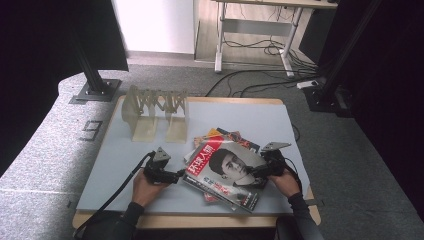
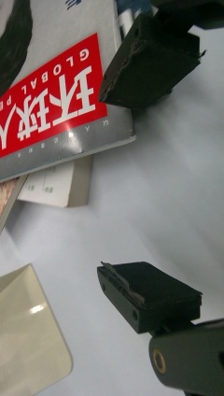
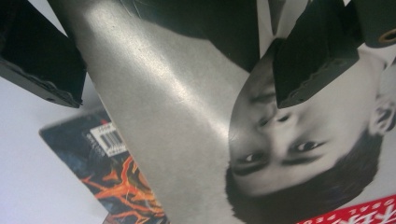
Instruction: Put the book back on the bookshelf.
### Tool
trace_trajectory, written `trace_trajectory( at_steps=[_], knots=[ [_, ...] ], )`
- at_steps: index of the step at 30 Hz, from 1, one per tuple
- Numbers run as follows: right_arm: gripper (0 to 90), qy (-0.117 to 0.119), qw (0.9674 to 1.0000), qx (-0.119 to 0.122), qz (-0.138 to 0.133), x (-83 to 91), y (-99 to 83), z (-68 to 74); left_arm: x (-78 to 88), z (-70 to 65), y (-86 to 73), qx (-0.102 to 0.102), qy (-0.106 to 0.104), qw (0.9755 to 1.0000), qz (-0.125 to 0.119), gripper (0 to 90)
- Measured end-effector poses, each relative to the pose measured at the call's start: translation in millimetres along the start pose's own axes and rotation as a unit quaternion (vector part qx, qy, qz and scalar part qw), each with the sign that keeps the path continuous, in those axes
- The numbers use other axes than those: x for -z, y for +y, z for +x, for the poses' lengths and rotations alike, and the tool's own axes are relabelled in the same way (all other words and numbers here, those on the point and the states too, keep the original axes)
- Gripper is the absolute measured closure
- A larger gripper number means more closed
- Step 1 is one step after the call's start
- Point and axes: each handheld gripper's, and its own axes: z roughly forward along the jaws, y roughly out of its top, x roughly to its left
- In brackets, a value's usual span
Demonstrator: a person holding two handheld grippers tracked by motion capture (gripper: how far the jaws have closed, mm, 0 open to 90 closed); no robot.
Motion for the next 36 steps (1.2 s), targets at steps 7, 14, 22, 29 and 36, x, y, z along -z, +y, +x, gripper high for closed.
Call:
trace_trajectory(
  at_steps=[7, 14, 22, 29, 36],
  knots=[
    [3.7, 0.009, 1.0000, -0.004, 0.001, 9.6, -10.1, 3.5, -11.4, 9.3, 11.9, 0.006, 0.004, 1.0000, 0.002, 15.3],
    [4.1, 0.012, 0.9999, -0.001, 0.003, 17.6, -18.3, 9.3, -23.0, 14.0, 25.6, 0.005, 0.010, 0.9999, 0.005, 15.7],
    [4.3, 0.009, 0.9999, 0.006, 0.006, 24.3, -24.7, 18.5, -35.5, 19.0, 38.3, 0.012, 0.013, 0.9998, 0.006, 15.8],
    [4.3, 0.006, 0.9999, 0.007, 0.007, 31.2, -32.5, 24.8, -44.9, 21.7, 47.4, 0.020, 0.016, 0.9997, 0.004, 16.4],
    [3.8, 0.012, 0.9999, 0.010, 0.001, 40.4, -40.5, 29.2, -47.5, 19.3, 51.0, 0.023, 0.020, 0.9995, 0.004, 16.6]
  ],
)
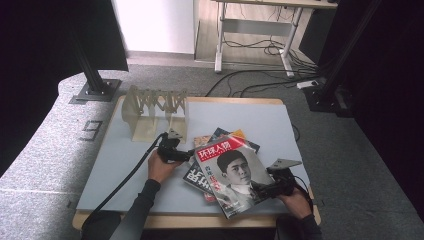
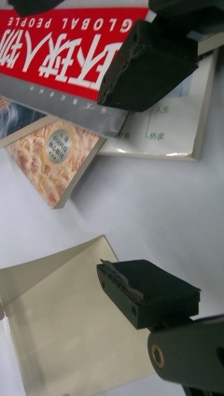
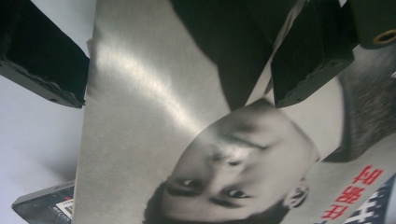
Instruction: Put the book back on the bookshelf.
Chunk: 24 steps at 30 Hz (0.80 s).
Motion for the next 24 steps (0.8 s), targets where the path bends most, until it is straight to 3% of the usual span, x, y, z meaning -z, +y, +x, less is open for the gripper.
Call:
trace_trajectory(
  at_steps=[8, 13, 24],
  knots=[
    [0.3, 0.001, 1.0000, 0.006, -0.003, 21.7, -17.4, 7.5, 5.1, -17.0, -4.4, -0.020, -0.012, 0.9997, 0.006, 16.4],
    [0.0, -0.002, 1.0000, 0.008, 0.006, 28.4, -30.7, 14.3, 6.3, -20.7, -5.7, -0.022, -0.016, 0.9996, 0.004, 16.4],
    [0.0, -0.015, 0.9998, 0.008, 0.008, 18.1, -43.8, 20.4, 4.1, -19.8, -5.3, -0.015, -0.015, 0.9998, 0.001, 16.1]
  ],
)
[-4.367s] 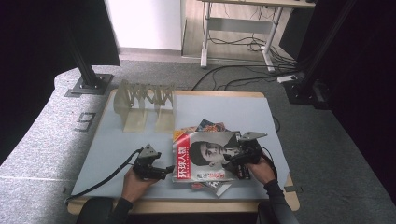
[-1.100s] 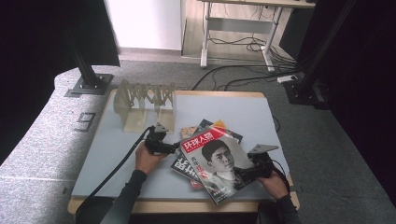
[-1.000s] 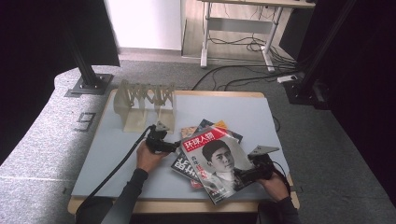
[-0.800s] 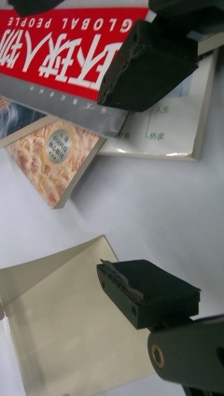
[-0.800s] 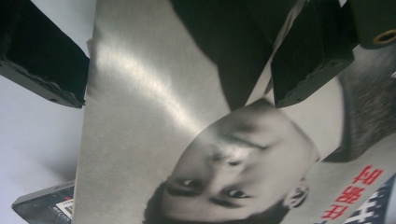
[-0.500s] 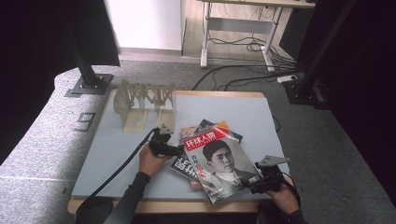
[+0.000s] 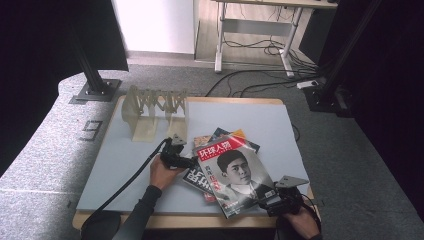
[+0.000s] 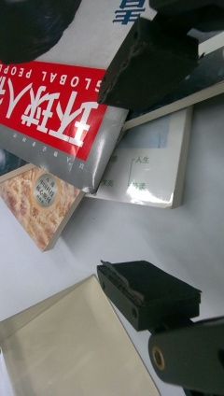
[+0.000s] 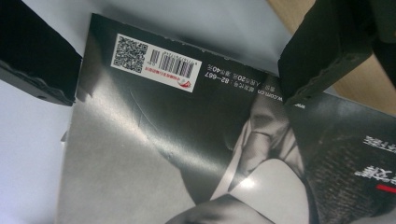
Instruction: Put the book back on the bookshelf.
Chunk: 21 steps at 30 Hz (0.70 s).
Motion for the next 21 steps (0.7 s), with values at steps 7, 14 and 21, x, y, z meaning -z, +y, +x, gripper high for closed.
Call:
trace_trajectory(
  at_steps=[7, 14, 21],
  knots=[
    [0.0, -0.003, 0.9997, -0.018, -0.017, -4.0, 0.0, 0.2, -6.8, 6.2, 5.9, 0.008, 0.011, 0.9999, 0.003, 17.4],
    [0.0, -0.004, 0.9995, -0.025, -0.019, -10.6, 8.5, -0.9, -6.5, 4.1, 7.6, 0.004, 0.011, 0.9999, 0.009, 18.2],
    [0.0, -0.002, 0.9997, -0.022, -0.012, -10.8, 12.9, -0.3, -9.3, 5.4, 9.4, 0.009, 0.010, 0.9999, 0.005, 18.2]
  ],
)
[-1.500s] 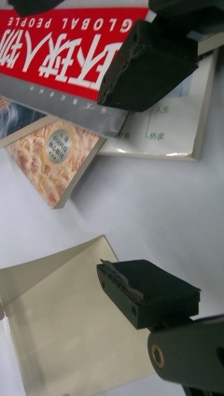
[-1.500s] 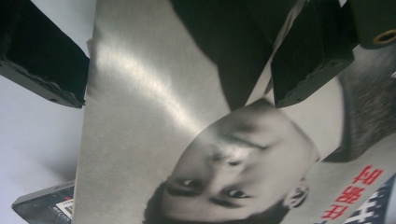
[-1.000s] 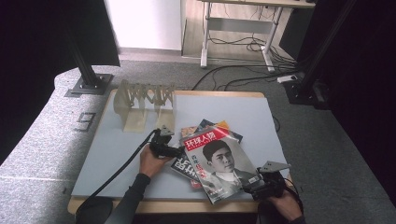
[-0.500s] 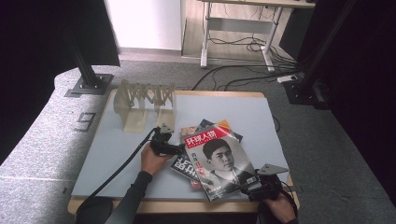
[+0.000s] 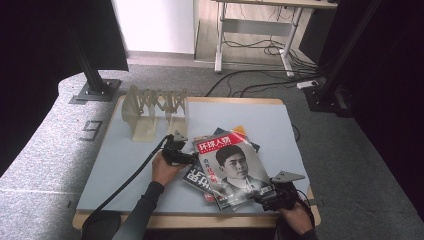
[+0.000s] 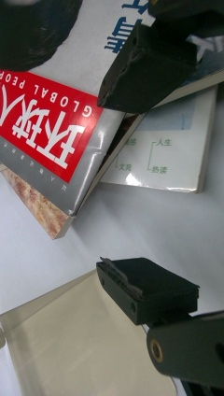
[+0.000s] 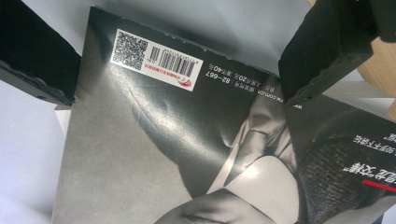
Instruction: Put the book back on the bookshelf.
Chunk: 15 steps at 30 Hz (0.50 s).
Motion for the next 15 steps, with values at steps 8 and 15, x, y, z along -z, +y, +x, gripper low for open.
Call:
trace_trajectory(
  at_steps=[8, 15],
  knots=[
    [0.0, -0.002, 0.9998, 0.012, 0.016, 0.2, -3.2, 8.5, -8.4, 1.9, 5.7, 0.012, 0.001, 0.9999, -0.007, 19.2],
    [1.0, 0.002, 0.9993, 0.025, 0.027, 2.4, -3.8, 11.4, -11.7, 3.6, 8.2, 0.014, 0.002, 0.9999, -0.004, 18.6]
  ],
)
